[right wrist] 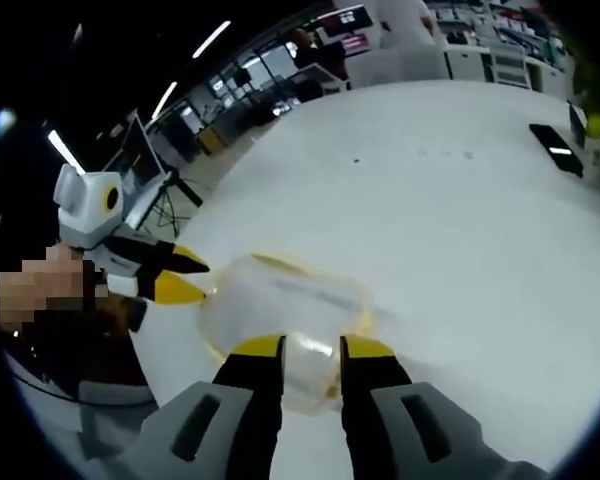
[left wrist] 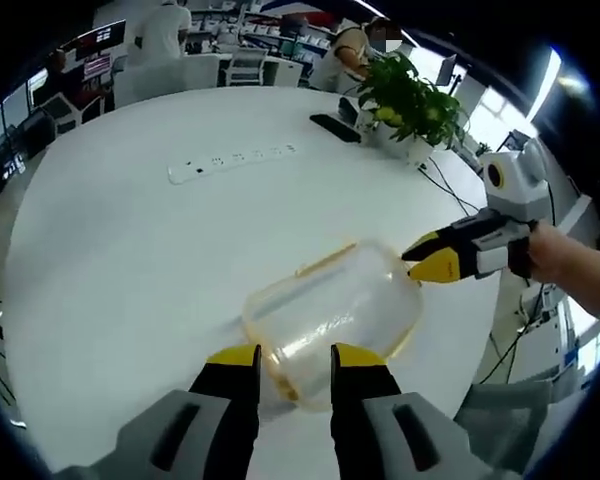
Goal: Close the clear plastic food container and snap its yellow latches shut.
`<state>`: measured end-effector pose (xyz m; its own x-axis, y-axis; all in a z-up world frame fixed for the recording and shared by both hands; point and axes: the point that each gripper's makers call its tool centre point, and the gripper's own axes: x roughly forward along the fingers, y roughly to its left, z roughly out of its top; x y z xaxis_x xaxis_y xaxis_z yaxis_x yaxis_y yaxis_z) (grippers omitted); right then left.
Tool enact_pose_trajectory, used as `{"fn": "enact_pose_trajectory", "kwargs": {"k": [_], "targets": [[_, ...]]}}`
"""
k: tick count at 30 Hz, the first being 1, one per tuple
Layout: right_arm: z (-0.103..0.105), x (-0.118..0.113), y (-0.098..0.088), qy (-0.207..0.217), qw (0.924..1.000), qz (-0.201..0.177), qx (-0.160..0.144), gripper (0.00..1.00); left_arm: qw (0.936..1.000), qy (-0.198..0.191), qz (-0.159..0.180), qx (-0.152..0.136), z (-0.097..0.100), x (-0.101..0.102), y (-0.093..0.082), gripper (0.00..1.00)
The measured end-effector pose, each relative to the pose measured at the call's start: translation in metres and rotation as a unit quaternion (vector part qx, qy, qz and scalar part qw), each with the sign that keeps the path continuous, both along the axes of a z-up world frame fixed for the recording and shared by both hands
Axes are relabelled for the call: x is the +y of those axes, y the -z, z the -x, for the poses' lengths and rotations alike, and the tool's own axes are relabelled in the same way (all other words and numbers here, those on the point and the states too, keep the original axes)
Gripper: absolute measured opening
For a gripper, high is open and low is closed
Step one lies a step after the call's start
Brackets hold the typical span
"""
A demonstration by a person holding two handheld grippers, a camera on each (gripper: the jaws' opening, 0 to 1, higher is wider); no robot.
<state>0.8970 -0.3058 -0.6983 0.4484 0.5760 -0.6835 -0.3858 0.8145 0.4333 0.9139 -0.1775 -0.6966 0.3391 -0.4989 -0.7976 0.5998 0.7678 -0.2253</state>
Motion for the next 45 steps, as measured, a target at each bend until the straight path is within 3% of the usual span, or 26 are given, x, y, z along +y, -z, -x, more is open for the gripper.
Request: {"fn": "enact_pose_trajectory", "kwargs": {"k": [12, 22, 25, 29, 36, 40, 43, 45], "targets": [[-0.002, 0.018, -0.004, -0.075, 0.997, 0.022, -0.004, 0.18, 0.9983, 0.056, -0.015, 0.001, 0.001, -0.015, -0.003, 0.2], [-0.005, 0.024, -0.005, -0.109, 0.9938, 0.02, -0.002, 0.16, 0.9935, 0.11, -0.027, -0.003, 0.004, -0.031, -0.004, 0.23], [-0.004, 0.031, -0.008, -0.143, 0.9896, 0.011, -0.014, 0.17, 0.9912, 0.129, -0.027, -0.002, 0.007, -0.037, -0.002, 0.24], [-0.003, 0.036, -0.007, -0.179, 0.983, 0.027, -0.031, 0.17, 0.9891, 0.145, -0.029, 0.001, 0.01, -0.041, 0.001, 0.24], [-0.004, 0.04, -0.005, -0.206, 0.9768, 0.04, -0.044, 0.18, 0.9852, 0.169, -0.028, -0.004, 0.011, -0.046, 0.0, 0.24], [-0.002, 0.046, -0.005, -0.239, 0.9689, 0.033, -0.057, 0.22, 0.9804, 0.195, -0.022, -0.014, 0.012, -0.053, -0.001, 0.25], [-0.003, 0.048, -0.003, -0.266, 0.9597, 0.048, -0.078, 0.2, 0.9754, 0.218, -0.024, -0.025, 0.013, -0.057, -0.001, 0.24], [-0.005, 0.048, -0.001, -0.267, 0.9589, 0.051, -0.081, 0.19, 0.9738, 0.225, -0.024, -0.026, 0.014, -0.058, 0.0, 0.24]]}}
